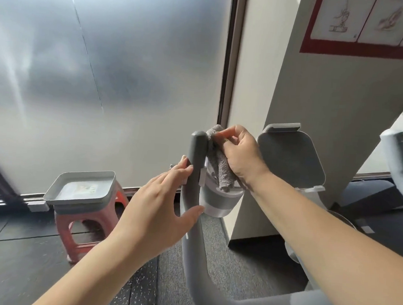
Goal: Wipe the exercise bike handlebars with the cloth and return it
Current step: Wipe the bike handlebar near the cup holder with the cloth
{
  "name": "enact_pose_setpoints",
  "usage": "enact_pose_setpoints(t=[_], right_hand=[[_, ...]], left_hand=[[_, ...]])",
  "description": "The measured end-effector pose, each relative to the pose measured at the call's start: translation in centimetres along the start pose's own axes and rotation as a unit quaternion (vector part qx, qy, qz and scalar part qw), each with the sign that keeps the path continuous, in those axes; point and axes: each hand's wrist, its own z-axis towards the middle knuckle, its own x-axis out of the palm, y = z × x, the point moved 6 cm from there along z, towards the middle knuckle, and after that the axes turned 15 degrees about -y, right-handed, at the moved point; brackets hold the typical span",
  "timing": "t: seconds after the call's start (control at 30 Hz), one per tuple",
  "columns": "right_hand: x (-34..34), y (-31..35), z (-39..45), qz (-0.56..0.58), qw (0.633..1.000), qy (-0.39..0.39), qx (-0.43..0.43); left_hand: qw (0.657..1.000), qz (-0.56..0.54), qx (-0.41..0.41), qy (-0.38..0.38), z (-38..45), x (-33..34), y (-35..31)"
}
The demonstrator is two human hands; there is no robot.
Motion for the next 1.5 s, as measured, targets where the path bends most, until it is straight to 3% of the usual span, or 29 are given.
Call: enact_pose_setpoints(t=[0.07,0.2,0.27,0.37,0.43,0.57,0.8,0.93,1.1,1.27,1.5], right_hand=[[0.2,-0.3,-0.7,0.000,0.999,0.048,0.009],[-0.6,-0.2,-2.2,-0.134,0.975,0.170,-0.045],[-0.5,0.2,-1.4,-0.143,0.978,0.145,-0.054],[-0.3,0.2,-0.4,-0.101,0.993,0.048,-0.040],[0.0,-0.1,-0.9,-0.103,0.991,0.074,-0.039],[-1.0,1.4,-3.4,-0.211,0.960,0.163,-0.090],[-5.2,0.3,-9.6,-0.319,0.942,0.063,-0.081],[-5.7,-2.5,-10.0,-0.302,0.948,0.017,-0.097],[-4.5,-4.6,-9.7,-0.176,0.984,-0.017,-0.010],[-2.6,-5.7,-9.5,-0.112,0.991,-0.038,0.065],[-2.9,-4.5,-10.1,-0.153,0.981,0.102,0.064]], left_hand=[[1.000,0.003,0.000,0.000,-0.1,0.2,0.1],[1.000,0.011,-0.001,-0.018,-0.4,0.6,0.0],[1.000,0.013,-0.005,-0.023,-0.5,0.8,-0.1],[1.000,0.007,-0.006,-0.021,-0.7,0.7,-0.1],[1.000,-0.004,-0.013,-0.005,-0.9,0.7,-0.1],[1.000,-0.020,-0.013,0.018,-0.9,0.4,0.0],[0.999,-0.007,-0.024,0.047,-3.4,-0.1,0.6],[0.999,-0.001,-0.026,0.045,-4.2,0.0,1.0],[0.999,-0.005,-0.027,0.037,-4.4,0.1,0.9],[0.999,-0.004,-0.026,0.039,-4.4,0.1,0.8],[0.999,-0.005,-0.028,0.036,-4.5,0.4,0.7]])
